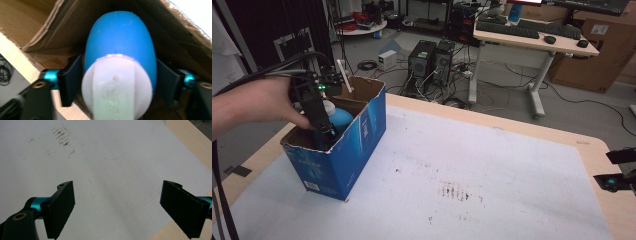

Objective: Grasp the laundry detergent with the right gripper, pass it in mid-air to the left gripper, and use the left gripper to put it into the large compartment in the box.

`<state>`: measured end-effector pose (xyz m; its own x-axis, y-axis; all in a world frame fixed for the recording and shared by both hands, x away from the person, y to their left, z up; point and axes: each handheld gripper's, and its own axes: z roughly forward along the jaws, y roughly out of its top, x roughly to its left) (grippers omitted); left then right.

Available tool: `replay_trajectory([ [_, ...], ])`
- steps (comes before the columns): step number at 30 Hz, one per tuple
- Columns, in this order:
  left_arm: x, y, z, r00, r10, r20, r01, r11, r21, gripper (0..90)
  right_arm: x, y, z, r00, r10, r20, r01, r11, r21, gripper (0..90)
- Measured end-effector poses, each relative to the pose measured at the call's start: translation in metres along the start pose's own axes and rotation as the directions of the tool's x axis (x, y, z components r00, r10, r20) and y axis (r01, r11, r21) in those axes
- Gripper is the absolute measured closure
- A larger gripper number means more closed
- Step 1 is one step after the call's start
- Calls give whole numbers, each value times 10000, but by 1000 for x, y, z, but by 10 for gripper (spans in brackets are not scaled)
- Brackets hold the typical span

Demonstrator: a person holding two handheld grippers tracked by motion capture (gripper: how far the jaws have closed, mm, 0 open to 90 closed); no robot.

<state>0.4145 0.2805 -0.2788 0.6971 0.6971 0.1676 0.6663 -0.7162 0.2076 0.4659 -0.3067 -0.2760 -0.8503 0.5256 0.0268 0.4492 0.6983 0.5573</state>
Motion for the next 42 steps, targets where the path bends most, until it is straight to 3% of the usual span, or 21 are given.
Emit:
replay_trajectory([
  [8, 0, -2, -10, 9997, 254, 60, -253, 9996, -112, 247, 1, -2, 0, 10000, 35, -31, -35, 10000, -27, 119],
  [20, 1, 1, -54, 9985, 474, -273, -487, 9975, -507, 247, 4, -5, -3, 9999, 136, -41, -137, 9998, -169, 119],
  [27, -6, 12, -70, 9985, 541, -89, -547, 9934, -1013, 247, 6, -7, -2, 9975, 551, -438, -569, 9975, -416, 119],
  [29, -16, 22, -74, 9962, 865, -25, -861, 9879, -1293, 247, 8, -6, -2, 9971, 619, -432, -642, 9964, -561, 119],
  [35, -44, 51, -72, 9810, 1925, 260, -1855, 9680, -1692, 247, 17, -5, -2, 9981, 411, -455, -437, 9973, -587, 119],
  [39, -62, 71, -66, 9639, 2548, 770, -2332, 9479, -2171, 247, 23, -5, -3, 9988, 294, -380, -321, 9968, -736, 119],
  [42, -76, 87, -58, 9506, 2973, 889, -2690, 9324, -2415, 247, 28, -4, -2, 9993, 221, -311, -246, 9963, -823, 120],
])
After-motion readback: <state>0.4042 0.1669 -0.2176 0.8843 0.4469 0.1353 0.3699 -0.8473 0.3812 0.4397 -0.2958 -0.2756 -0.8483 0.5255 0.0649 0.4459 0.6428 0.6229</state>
